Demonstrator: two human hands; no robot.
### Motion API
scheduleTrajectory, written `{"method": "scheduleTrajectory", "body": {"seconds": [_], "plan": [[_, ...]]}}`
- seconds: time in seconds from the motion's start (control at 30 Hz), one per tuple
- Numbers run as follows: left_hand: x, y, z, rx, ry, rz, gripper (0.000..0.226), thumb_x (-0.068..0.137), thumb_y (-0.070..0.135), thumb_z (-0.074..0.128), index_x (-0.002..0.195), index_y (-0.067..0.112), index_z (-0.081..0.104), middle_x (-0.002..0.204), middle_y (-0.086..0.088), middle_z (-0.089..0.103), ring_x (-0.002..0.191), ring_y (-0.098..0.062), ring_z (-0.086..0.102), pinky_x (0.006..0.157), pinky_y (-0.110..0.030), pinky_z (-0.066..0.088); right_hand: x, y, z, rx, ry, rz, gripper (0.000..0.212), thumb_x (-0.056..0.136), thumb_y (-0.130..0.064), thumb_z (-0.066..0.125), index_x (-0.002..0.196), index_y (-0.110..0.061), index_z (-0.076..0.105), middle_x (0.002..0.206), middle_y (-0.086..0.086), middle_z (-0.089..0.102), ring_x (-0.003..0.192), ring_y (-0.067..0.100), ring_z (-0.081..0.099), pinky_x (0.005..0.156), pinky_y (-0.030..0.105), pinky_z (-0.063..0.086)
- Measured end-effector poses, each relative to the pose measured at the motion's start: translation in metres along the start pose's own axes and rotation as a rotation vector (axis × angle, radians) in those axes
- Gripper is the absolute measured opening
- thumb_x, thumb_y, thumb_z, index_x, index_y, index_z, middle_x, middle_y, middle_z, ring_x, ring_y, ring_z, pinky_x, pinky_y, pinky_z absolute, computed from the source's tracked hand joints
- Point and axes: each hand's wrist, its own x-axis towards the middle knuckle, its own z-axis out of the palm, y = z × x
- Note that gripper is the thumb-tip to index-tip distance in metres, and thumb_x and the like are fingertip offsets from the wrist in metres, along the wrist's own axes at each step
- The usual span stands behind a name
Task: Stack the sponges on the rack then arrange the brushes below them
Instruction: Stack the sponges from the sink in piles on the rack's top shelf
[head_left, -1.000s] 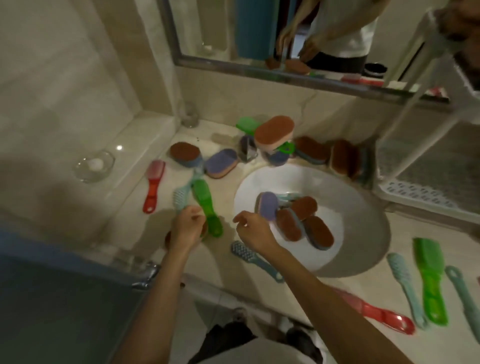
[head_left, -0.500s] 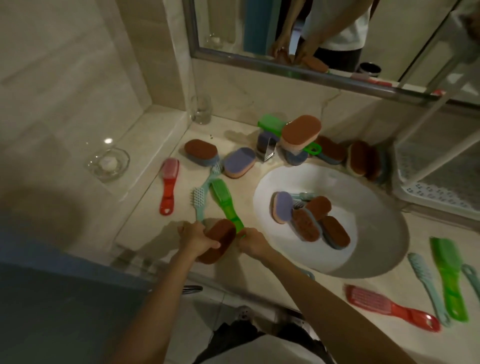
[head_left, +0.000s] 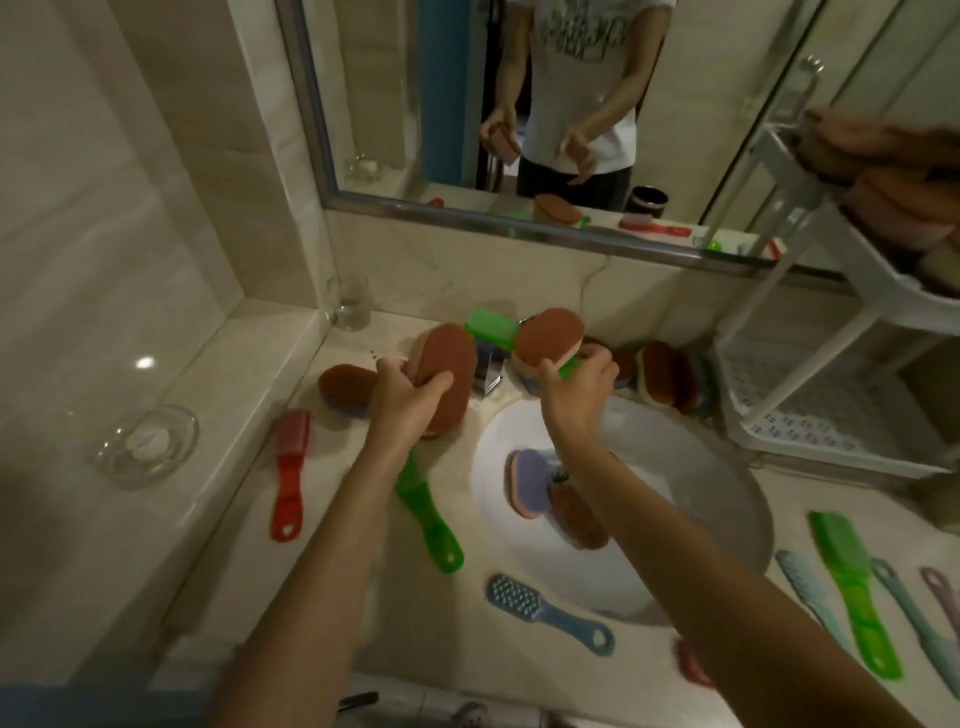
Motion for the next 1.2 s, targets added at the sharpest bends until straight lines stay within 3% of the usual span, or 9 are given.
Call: {"method": "scheduleTrajectory", "body": {"seconds": [0.13,0.23,0.3,0.4,0.63,0.77,0.9,1.1,1.2], "plan": [[0.019,0.020,0.009,0.036,0.003,0.008,0.050,0.085,0.029,0.062,0.122,0.006,0.038,0.125,-0.013,0.054,0.109,-0.032,0.057,0.084,-0.035,0.047,0.038,-0.010,0.012,-0.326,-0.063,-0.038,0.082,0.081,-0.040,0.066,0.143,-0.012,0.021,0.151,0.020,0.015,0.138,0.038,0.018,0.109,0.048,0.028],[0.026,0.026,0.015,0.043,0.017,-0.007,0.049,0.086,0.028,0.062,0.123,0.006,0.038,0.128,-0.015,0.053,0.112,-0.034,0.056,0.079,-0.033,0.045,0.057,-0.011,0.026,-0.504,-0.176,-0.079,0.075,0.085,-0.048,0.057,0.146,-0.031,0.017,0.157,0.013,-0.008,0.144,0.041,-0.001,0.113,0.056,0.017],[0.030,0.030,0.019,0.057,0.023,-0.010,0.050,0.087,0.027,0.061,0.125,0.006,0.037,0.130,-0.015,0.052,0.114,-0.033,0.055,0.077,-0.031,0.042,0.064,-0.013,0.034,-0.580,-0.244,-0.072,0.067,0.087,-0.049,0.053,0.144,-0.034,0.021,0.157,0.013,-0.010,0.142,0.044,0.004,0.113,0.056,0.017],[0.034,0.033,0.024,0.046,0.049,0.004,0.051,0.087,0.028,0.061,0.127,0.005,0.037,0.130,-0.015,0.052,0.114,-0.033,0.055,0.077,-0.029,0.040,0.070,-0.015,0.044,-0.612,-0.251,-0.045,0.063,0.087,-0.047,0.055,0.141,-0.029,0.027,0.156,0.017,-0.004,0.136,0.046,0.020,0.111,0.053,0.024],[0.041,0.034,0.036,-0.024,0.101,0.020,0.048,0.087,0.026,0.061,0.125,0.005,0.039,0.127,-0.016,0.054,0.110,-0.033,0.056,0.076,-0.028,0.039,0.077,-0.020,0.043,-0.447,-0.145,0.010,0.072,0.083,-0.036,0.064,0.139,-0.015,0.024,0.152,0.017,0.010,0.131,0.041,0.031,0.105,0.050,0.035],[0.043,0.041,0.038,-0.089,0.118,0.026,0.049,0.087,0.027,0.063,0.125,0.006,0.040,0.127,-0.016,0.054,0.110,-0.032,0.057,0.074,-0.031,0.043,0.075,-0.020,0.026,-0.348,-0.058,-0.031,0.070,0.084,-0.038,0.062,0.138,-0.010,0.028,0.145,0.016,0.025,0.126,0.039,0.038,0.102,0.046,0.039],[0.042,0.062,0.046,-0.208,0.128,0.049,0.050,0.086,0.023,0.063,0.126,0.004,0.040,0.128,-0.017,0.054,0.110,-0.032,0.058,0.076,-0.029,0.046,0.072,-0.025,-0.003,-0.198,0.027,-0.143,0.066,0.083,-0.034,0.063,0.136,-0.010,0.032,0.148,0.013,0.024,0.129,0.034,0.037,0.105,0.043,0.041],[0.025,0.122,0.090,-0.324,-0.012,0.128,0.042,0.086,0.016,0.063,0.120,0.004,0.043,0.110,-0.014,0.056,0.087,-0.023,0.055,0.073,-0.030,0.044,0.085,-0.047,-0.083,-0.042,0.116,-0.322,0.051,0.080,-0.026,0.067,0.121,-0.012,0.040,0.136,0.008,0.034,0.119,0.025,0.043,0.099,0.035,0.042],[0.015,0.157,0.123,-0.351,-0.099,0.172,0.044,0.084,0.022,0.066,0.119,0.006,0.046,0.107,-0.007,0.057,0.090,-0.022,0.057,0.070,-0.029,0.046,0.098,-0.057,-0.131,-0.038,0.174,-0.376,0.041,0.077,-0.026,0.068,0.104,-0.016,0.039,0.117,0.005,0.041,0.102,0.020,0.048,0.086,0.032,0.045]]}}
